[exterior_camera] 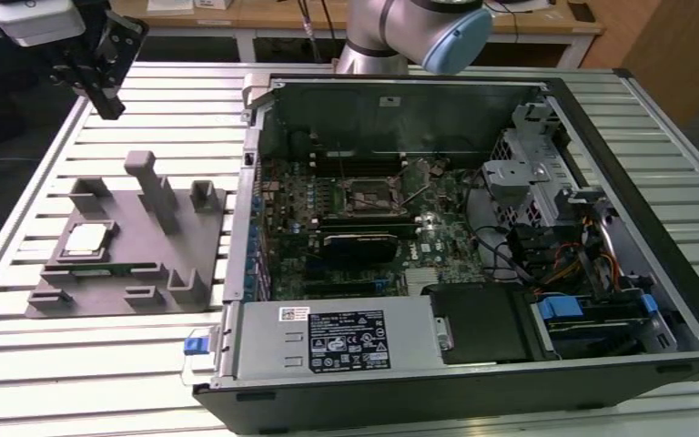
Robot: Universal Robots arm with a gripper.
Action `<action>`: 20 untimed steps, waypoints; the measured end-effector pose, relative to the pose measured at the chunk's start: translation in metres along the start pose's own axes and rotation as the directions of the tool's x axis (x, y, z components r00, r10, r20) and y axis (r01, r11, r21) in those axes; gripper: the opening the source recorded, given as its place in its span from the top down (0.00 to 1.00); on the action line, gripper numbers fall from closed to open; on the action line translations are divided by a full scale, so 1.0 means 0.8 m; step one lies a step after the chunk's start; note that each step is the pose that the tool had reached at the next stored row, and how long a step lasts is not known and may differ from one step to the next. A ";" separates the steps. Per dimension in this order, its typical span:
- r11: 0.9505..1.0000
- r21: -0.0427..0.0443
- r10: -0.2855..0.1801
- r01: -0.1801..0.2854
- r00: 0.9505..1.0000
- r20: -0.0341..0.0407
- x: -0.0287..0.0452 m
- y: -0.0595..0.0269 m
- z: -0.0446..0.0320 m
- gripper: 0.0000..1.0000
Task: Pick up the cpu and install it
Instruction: 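Reach for the cpu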
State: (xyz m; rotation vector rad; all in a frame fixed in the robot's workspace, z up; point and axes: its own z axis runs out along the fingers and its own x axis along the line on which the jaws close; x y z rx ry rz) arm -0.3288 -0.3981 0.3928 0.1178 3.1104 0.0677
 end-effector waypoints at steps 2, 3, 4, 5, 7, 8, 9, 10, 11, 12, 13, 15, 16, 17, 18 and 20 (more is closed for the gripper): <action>1.000 0.000 0.000 0.000 1.000 0.000 0.0051 0.000 0.0000 0.89; 1.000 0.000 0.000 0.000 1.000 0.000 0.0072 0.000 0.0000 0.89; 1.000 0.000 0.000 0.000 1.000 0.000 0.0093 0.000 0.0001 0.89; 1.000 0.000 0.000 0.000 1.000 0.000 0.0113 0.000 0.0001 0.89; 1.000 0.000 0.000 0.000 1.000 0.000 0.0158 0.000 0.0005 0.89; 1.000 0.000 0.000 0.000 1.000 0.000 0.0205 0.001 0.0009 0.89; 1.000 0.000 0.000 0.000 1.000 0.000 0.0228 0.001 0.0012 0.89; 1.000 0.000 0.000 0.000 1.000 0.000 0.0251 0.001 0.0017 0.89; 1.000 0.000 0.000 0.000 1.000 0.000 0.0272 0.002 0.0023 0.89; 1.000 0.000 0.000 0.000 1.000 0.000 0.0290 0.002 0.0030 0.89; 1.000 0.000 0.000 0.000 1.000 0.000 0.0307 0.002 0.0041 0.89; 1.000 0.000 0.000 0.000 1.000 0.000 0.0339 0.002 0.0064 0.89; 1.000 0.000 0.000 0.000 1.000 0.000 0.0353 0.001 0.0076 0.89; 1.000 0.000 0.000 0.000 1.000 0.000 0.0366 0.001 0.0090 0.89; 1.000 0.000 0.000 0.000 1.000 0.000 0.0378 0.001 0.0104 0.89; 1.000 0.000 0.000 0.000 1.000 0.000 0.0401 0.001 0.0135 0.89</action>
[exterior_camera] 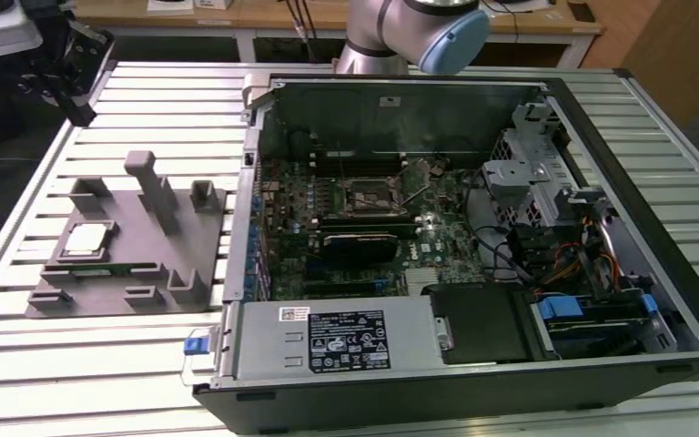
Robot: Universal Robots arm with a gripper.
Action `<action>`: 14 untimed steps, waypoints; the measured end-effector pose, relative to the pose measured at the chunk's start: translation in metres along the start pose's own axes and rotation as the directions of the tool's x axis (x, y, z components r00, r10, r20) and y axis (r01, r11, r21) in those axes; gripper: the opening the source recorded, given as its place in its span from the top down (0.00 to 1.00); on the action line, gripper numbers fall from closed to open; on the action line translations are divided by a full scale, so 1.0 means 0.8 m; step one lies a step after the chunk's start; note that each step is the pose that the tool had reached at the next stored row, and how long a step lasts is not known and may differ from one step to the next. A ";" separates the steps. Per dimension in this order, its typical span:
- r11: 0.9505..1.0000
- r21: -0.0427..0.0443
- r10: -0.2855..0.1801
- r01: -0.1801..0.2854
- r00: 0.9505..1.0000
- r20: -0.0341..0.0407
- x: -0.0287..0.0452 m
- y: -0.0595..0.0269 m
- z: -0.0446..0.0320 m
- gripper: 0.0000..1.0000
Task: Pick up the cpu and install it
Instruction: 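Reach for the cpu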
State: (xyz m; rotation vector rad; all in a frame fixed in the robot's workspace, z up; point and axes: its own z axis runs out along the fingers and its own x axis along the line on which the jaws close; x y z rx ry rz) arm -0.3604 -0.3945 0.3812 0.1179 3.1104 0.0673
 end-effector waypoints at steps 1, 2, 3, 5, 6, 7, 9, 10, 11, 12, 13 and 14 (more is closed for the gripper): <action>1.000 0.000 0.000 0.000 1.000 0.000 0.0011 0.000 0.0015 0.89; 1.000 0.000 0.000 0.000 1.000 0.000 0.0021 0.000 0.0031 0.89; 1.000 0.000 0.000 0.000 1.000 0.000 0.0032 0.000 0.0047 0.89; 1.000 0.000 0.000 0.000 1.000 0.000 0.0053 -0.001 0.0079 0.89; 1.000 0.000 0.000 0.000 1.000 0.000 0.0066 -0.001 0.0097 0.89; 1.000 0.000 0.000 0.000 1.000 0.000 0.0077 -0.001 0.0113 0.89; 1.000 0.000 0.000 0.000 1.000 0.000 0.0100 -0.001 0.0142 0.89; 1.000 0.000 0.000 0.000 1.000 0.000 0.0112 -0.001 0.0157 0.89; 1.000 0.000 0.000 0.000 1.000 0.000 0.0124 -0.002 0.0173 0.89; 1.000 0.000 0.000 0.000 1.000 0.000 0.0136 -0.002 0.0189 0.89; 1.000 0.000 0.000 0.000 1.000 0.000 0.0147 -0.002 0.0206 0.89; 1.000 0.000 0.000 0.000 1.000 0.000 0.0159 -0.002 0.0222 0.89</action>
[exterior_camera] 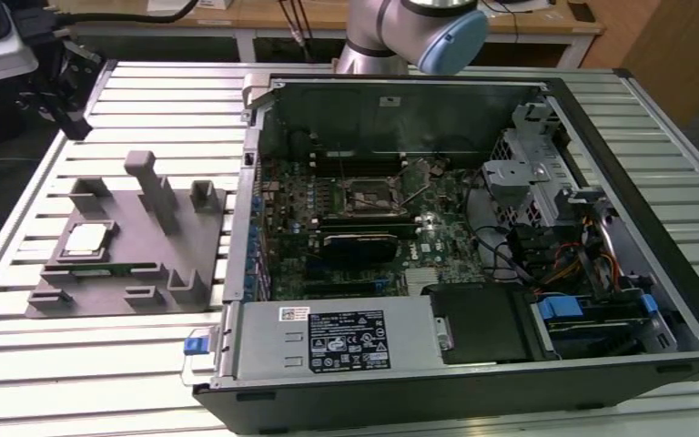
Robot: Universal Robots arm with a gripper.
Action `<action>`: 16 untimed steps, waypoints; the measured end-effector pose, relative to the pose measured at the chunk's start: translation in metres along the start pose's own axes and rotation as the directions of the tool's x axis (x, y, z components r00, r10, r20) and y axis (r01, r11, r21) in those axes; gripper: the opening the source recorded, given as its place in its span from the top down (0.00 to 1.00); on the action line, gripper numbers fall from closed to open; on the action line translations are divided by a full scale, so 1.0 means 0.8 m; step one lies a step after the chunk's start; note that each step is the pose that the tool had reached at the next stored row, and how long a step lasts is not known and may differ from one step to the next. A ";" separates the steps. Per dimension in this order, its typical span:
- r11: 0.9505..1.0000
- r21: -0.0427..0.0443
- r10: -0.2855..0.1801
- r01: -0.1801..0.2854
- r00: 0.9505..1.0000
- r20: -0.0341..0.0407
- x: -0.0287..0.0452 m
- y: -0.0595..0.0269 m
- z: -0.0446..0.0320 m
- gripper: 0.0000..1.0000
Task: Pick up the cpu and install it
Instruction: 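Reach for the cpu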
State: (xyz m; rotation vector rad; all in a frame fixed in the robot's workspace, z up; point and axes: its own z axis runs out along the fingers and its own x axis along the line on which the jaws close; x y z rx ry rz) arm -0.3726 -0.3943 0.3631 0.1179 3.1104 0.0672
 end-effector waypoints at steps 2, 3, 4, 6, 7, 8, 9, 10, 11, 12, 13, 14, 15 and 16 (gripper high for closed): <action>1.000 0.000 0.000 0.000 1.000 0.000 0.0023 0.000 0.0033 0.89; 1.000 0.000 0.000 0.000 1.000 0.000 0.0034 0.000 0.0049 0.89; 1.000 0.000 0.000 0.000 1.000 0.000 0.0045 -0.001 0.0065 0.89; 1.000 0.000 0.000 0.000 1.000 0.000 0.0066 -0.001 0.0099 0.89; 1.000 0.000 0.000 0.000 1.000 0.000 0.0076 -0.001 0.0115 0.89; 1.000 0.000 0.000 0.000 1.000 0.000 0.0086 -0.001 0.0132 0.89; 1.000 0.000 0.000 0.000 1.000 0.000 0.0095 -0.001 0.0149 0.89; 1.000 0.000 0.000 0.000 1.000 0.000 0.0104 -0.001 0.0165 0.89; 1.000 0.000 0.000 0.000 1.000 0.000 0.0114 -0.001 0.0184 0.89; 1.000 0.000 0.000 0.000 1.000 0.000 0.0123 -0.002 0.0200 0.89; 1.000 0.000 0.000 0.000 1.000 0.000 0.0133 -0.002 0.0217 0.89; 1.000 0.000 0.000 0.000 1.000 0.000 0.0142 -0.002 0.0234 0.89; 1.000 0.000 0.000 0.000 1.000 0.000 0.0153 -0.002 0.0250 0.89; 1.000 0.000 0.000 0.000 1.000 0.000 0.0163 -0.002 0.0265 0.89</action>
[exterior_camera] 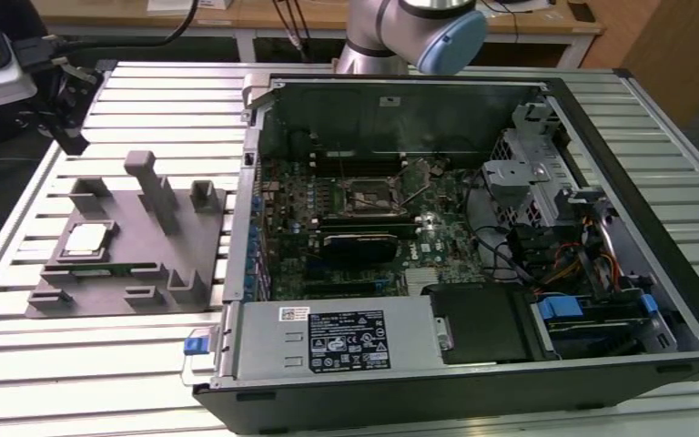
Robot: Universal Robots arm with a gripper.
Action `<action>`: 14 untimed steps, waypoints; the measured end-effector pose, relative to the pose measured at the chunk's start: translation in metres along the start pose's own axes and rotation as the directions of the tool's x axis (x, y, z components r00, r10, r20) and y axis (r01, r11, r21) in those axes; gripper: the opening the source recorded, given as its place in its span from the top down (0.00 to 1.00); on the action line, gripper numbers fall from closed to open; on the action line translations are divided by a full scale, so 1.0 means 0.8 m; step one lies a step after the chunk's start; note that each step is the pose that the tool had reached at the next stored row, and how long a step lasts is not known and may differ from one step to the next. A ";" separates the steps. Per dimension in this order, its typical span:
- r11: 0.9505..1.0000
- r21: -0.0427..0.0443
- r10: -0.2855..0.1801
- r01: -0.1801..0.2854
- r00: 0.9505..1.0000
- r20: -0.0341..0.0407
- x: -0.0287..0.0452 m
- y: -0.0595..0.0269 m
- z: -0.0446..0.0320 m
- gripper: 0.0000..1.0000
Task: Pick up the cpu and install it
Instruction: 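Reach for the cpu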
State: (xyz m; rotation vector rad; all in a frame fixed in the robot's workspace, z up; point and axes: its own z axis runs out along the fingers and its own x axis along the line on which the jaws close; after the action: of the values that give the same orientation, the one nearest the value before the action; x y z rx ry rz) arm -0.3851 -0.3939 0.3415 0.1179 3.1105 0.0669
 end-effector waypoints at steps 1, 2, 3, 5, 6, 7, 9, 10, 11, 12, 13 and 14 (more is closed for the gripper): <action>1.000 0.000 0.000 0.000 1.000 0.000 0.0011 0.000 0.0017 0.89; 1.000 0.000 0.000 0.000 1.000 0.000 0.0022 0.000 0.0033 0.89; 1.000 0.000 0.000 0.000 1.000 0.000 0.0033 0.000 0.0052 0.89; 1.000 0.000 0.000 0.000 1.000 0.000 0.0050 0.000 0.0085 0.89; 1.000 0.000 0.000 0.000 1.000 0.000 0.0057 0.000 0.0102 0.89; 1.000 0.000 0.000 0.000 1.000 0.000 0.0065 0.000 0.0117 0.89; 1.000 0.000 0.000 0.000 1.000 0.000 0.0082 0.000 0.0147 0.89; 1.000 0.000 0.000 0.000 1.000 0.000 0.0092 0.001 0.0162 0.89; 1.000 0.000 0.000 0.000 1.000 0.000 0.0101 0.001 0.0178 0.89; 1.000 0.000 0.000 0.000 1.000 0.000 0.0112 0.001 0.0195 0.89; 1.000 0.000 0.000 0.000 1.000 0.000 0.0124 0.001 0.0210 0.89; 1.000 0.000 0.000 0.000 1.000 0.000 0.0138 0.001 0.0224 0.89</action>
State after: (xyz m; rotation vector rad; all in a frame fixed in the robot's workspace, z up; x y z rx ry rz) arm -0.3955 -0.3915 0.3233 0.1179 3.1105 0.0668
